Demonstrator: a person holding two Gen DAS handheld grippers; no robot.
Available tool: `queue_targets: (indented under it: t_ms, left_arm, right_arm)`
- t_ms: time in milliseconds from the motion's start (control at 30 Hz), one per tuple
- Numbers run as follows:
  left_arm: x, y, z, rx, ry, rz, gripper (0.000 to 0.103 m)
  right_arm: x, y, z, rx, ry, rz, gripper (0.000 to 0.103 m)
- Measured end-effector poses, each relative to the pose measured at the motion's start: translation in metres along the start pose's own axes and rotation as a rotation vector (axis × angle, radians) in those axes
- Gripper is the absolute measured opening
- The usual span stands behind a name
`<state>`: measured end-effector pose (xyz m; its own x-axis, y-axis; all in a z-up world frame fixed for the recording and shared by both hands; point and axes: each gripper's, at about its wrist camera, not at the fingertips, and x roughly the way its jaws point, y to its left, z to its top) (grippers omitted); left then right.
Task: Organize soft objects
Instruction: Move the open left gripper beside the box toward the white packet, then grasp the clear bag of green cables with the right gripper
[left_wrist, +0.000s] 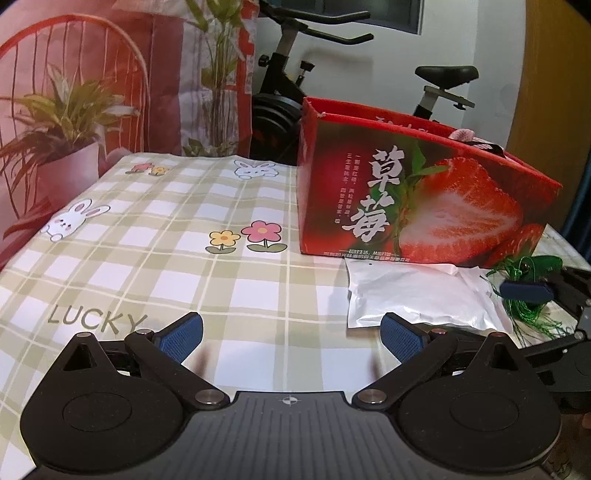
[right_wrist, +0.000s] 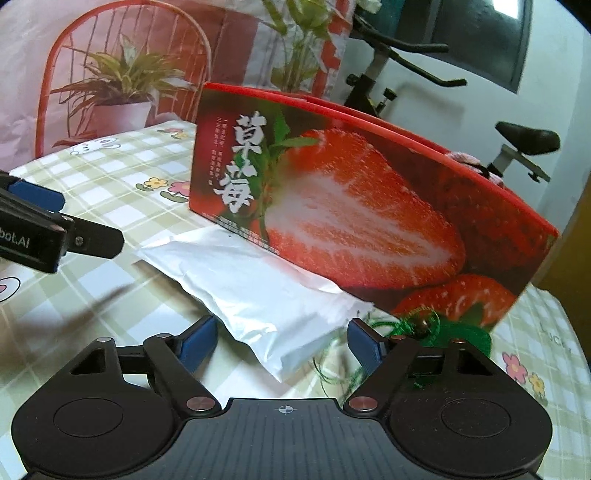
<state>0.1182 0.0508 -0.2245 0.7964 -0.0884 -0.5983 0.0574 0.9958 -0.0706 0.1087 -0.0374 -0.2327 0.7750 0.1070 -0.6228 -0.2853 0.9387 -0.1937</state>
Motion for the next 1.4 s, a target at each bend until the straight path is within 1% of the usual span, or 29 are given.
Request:
queue_targets:
  t_ms: [100,200,300,333,367,433,533,567,600,633,700,767,800,900,967,1067,1133,1200,1267,1333,1400]
  left_arm:
    - [-0.001,0.001,0.000,-0.009,-0.014,0.002,0.103]
    - [0.000,-0.001,0.000,-0.001,-0.013,-0.002,0.103]
    - [-0.002,-0.004,-0.001,0.012,-0.027,-0.007,0.103]
    - [-0.003,-0.004,-0.001,0.012,-0.026,-0.018,0.103]
    - [-0.005,-0.003,0.000,0.006,-0.024,-0.043,0.103]
    - [-0.010,0.000,0.003,-0.012,-0.050,-0.094,0.102]
    - [-0.013,0.005,0.010,-0.056,-0.081,-0.134,0.100]
    - [-0.011,0.006,0.012,-0.063,-0.080,-0.148,0.096]
    - [-0.009,0.006,0.015,-0.058,-0.073,-0.165,0.090]
    - [-0.006,0.004,0.020,-0.042,-0.060,-0.179,0.087]
    - [0.000,0.001,0.028,-0.029,-0.030,-0.196,0.075]
    - [0.003,0.001,0.037,-0.038,-0.026,-0.212,0.074]
    - [0.003,0.001,0.043,-0.036,-0.037,-0.221,0.074]
    - [0.003,-0.002,0.064,0.003,-0.068,-0.232,0.074]
    - [0.000,-0.002,0.078,0.001,-0.096,-0.243,0.074]
    - [-0.006,0.001,0.099,0.003,-0.166,-0.266,0.073]
    - [-0.011,0.003,0.110,0.025,-0.225,-0.270,0.072]
    - [-0.011,0.003,0.113,0.070,-0.264,-0.310,0.071]
    - [-0.005,0.001,0.110,0.130,-0.252,-0.342,0.070]
    - [0.005,-0.007,0.099,0.223,-0.207,-0.365,0.066]
    - [0.015,-0.017,0.086,0.315,-0.153,-0.374,0.059]
  right_arm:
    - [-0.003,-0.004,-0.003,0.029,-0.004,-0.019,0.070]
    - [-0.003,-0.003,-0.003,0.021,-0.003,-0.017,0.068]
    - [-0.002,-0.005,0.000,0.022,-0.002,0.014,0.058]
    - [-0.003,-0.005,0.002,0.026,-0.004,0.026,0.055]
    - [-0.005,-0.006,0.004,0.031,-0.015,0.036,0.055]
    - [-0.010,-0.010,0.008,0.040,-0.043,0.044,0.050]
    - [-0.016,-0.018,0.019,0.060,-0.085,0.062,0.044]
    - [-0.017,-0.022,0.024,0.069,-0.095,0.066,0.042]
    - [-0.019,-0.026,0.027,0.081,-0.103,0.071,0.041]
    - [-0.019,-0.030,0.031,0.098,-0.109,0.074,0.041]
    - [-0.018,-0.039,0.037,0.127,-0.117,0.079,0.041]
    - [-0.016,-0.047,0.042,0.152,-0.121,0.092,0.041]
    - [-0.015,-0.050,0.044,0.161,-0.121,0.099,0.041]
    - [-0.012,-0.056,0.048,0.173,-0.122,0.110,0.041]
    - [-0.010,-0.059,0.050,0.178,-0.125,0.120,0.038]
    - [-0.010,-0.063,0.051,0.186,-0.127,0.130,0.037]
    - [-0.010,-0.065,0.051,0.198,-0.129,0.137,0.036]
    - [-0.010,-0.067,0.049,0.208,-0.131,0.144,0.035]
    - [-0.010,-0.069,0.048,0.211,-0.133,0.152,0.034]
    - [-0.010,-0.069,0.048,0.217,-0.133,0.157,0.034]
    - [-0.010,-0.070,0.047,0.213,-0.134,0.159,0.034]
